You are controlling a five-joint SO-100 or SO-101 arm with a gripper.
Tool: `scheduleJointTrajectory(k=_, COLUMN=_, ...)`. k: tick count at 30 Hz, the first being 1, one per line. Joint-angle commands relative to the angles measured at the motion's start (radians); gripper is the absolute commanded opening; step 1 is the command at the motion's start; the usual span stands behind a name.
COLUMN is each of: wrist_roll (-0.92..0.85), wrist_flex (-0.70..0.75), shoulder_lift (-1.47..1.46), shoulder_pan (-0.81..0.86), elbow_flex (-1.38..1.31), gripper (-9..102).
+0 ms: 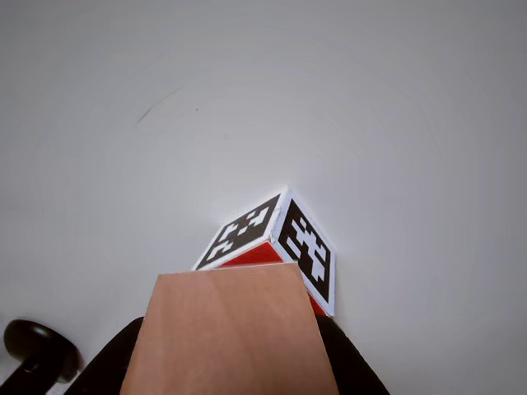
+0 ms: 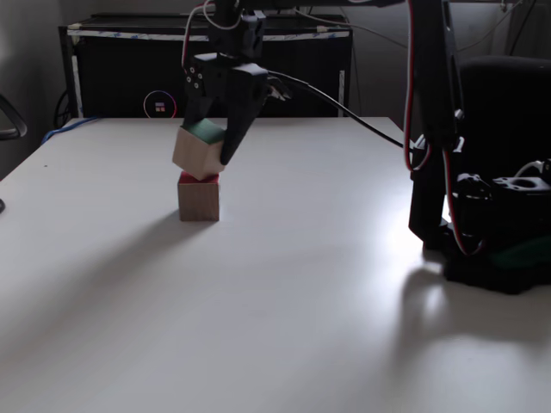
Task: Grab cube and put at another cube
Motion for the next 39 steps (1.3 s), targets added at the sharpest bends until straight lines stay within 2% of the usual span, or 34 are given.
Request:
scheduleJointTrajectory(k=1, wrist_roll=-0.005, wrist_flex=0.005, shoulder_lift=0.08, shoulder_pan=-0.014, elbow_flex=0.012, gripper=34)
scheduleJointTrajectory(k=15, wrist_roll=0.003, wrist_flex=0.02, shoulder_lift=0.15, shoulder_pan=-0.025, elbow_flex=0.069, gripper=42)
scheduleJointTrajectory(k=21, wrist_roll=0.015, wrist_flex=0.098, shoulder_lift=0.262, shoulder_pan=-0.074, elbow_flex=0.117, gripper=45)
scheduleJointTrajectory(k=24, wrist_roll=0.014, wrist_flex=0.077, shoulder_lift=0.479, shoulder_pan=-0.143, elbow_flex=0.284, gripper=46)
scheduleJointTrajectory(k=28, wrist_roll=-0.012, wrist_flex=-0.107, shoulder_lift=0.916, shoulder_pan=-0.288, elbow_flex=0.681, gripper=47)
scheduleJointTrajectory(k=31, wrist_roll=-0.021, wrist_flex=-0.176, shoulder_lift=1.175, shoulder_pan=-0.422, elbow_flex=0.945, gripper=48)
scheduleJointTrajectory(k=35, wrist_roll=0.0, wrist_flex=-0.236, shoulder_lift=1.397, shoulder_pan=-0.558, elbow_flex=1.187, gripper=48)
scheduleJointTrajectory(k=39, wrist_roll=0.012, wrist_flex=-0.285, shoulder_lift=1.516, shoulder_pan=-0.603, elbow_flex=1.336, gripper=48)
